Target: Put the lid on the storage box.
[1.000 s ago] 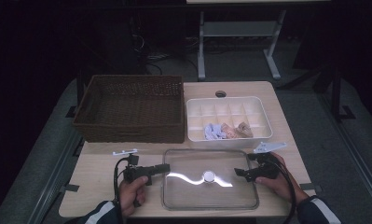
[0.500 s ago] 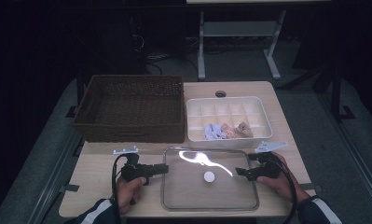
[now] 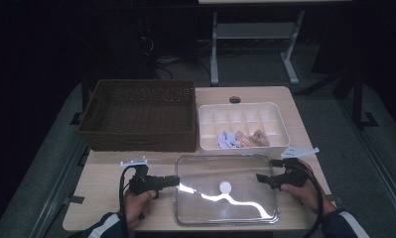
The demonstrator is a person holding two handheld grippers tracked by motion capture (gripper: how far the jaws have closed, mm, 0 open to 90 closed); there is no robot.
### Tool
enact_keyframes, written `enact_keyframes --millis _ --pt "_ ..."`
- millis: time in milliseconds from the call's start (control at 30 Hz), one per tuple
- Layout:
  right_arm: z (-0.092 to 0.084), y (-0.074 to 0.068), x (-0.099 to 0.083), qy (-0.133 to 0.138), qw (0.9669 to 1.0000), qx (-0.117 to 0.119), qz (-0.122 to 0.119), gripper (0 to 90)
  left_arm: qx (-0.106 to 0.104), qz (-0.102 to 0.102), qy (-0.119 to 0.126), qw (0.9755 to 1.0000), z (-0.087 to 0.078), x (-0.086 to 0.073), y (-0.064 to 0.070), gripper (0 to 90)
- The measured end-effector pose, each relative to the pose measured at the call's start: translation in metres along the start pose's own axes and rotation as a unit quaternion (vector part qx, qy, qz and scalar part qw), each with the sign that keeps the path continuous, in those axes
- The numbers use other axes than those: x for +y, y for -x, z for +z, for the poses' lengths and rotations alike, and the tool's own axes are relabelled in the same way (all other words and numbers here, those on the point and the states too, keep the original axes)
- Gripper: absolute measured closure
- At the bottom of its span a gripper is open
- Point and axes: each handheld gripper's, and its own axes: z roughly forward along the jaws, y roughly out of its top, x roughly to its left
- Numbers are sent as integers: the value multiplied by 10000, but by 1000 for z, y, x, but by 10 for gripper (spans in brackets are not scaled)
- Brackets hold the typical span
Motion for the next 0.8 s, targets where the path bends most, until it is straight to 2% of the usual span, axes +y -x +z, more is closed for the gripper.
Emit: enact_keyframes --millis 100,200,233,300,333,367,400,533,633,733,800 --pt "-3 1 1 -41 9999 133 100 145 -8 98 6 10000 -1 1 1 750" --pt "-6 1 2 -74 9991 383 167 282 69 176 34 9998 -2 2 4 748" --pt "-6 1 2 -74 9991 383 167 282 69 176 34 9998 -2 2 4 748" --pt "-11 0 5 -15 9991 391 146 352 135 264 105 9995 -4 4 7 748" --pt "-14 1 7 25 9990 397 209 387 155 305 146 9993 -5 4 8 749" --pt "-14 1 7 25 9990 397 209 387 155 305 146 9993 -5 4 8 750" --pt "-20 1 10 100 9988 425 202 429 293 514 141 9981 -6 7 13 746" --pt "-32 1 16 324 9981 427 309 536 432 698 222 9964 -7 10 21 740" --pt "-37 2 20 401 9975 477 343 565 528 780 247 9952 -6 12 24 739" --pt "-41 2 26 431 9975 454 336 597 656 935 297 9930 -6 16 29 735" --pt "-46 2 33 474 9974 426 330 624 784 1038 402 9907 -7 19 34 738"
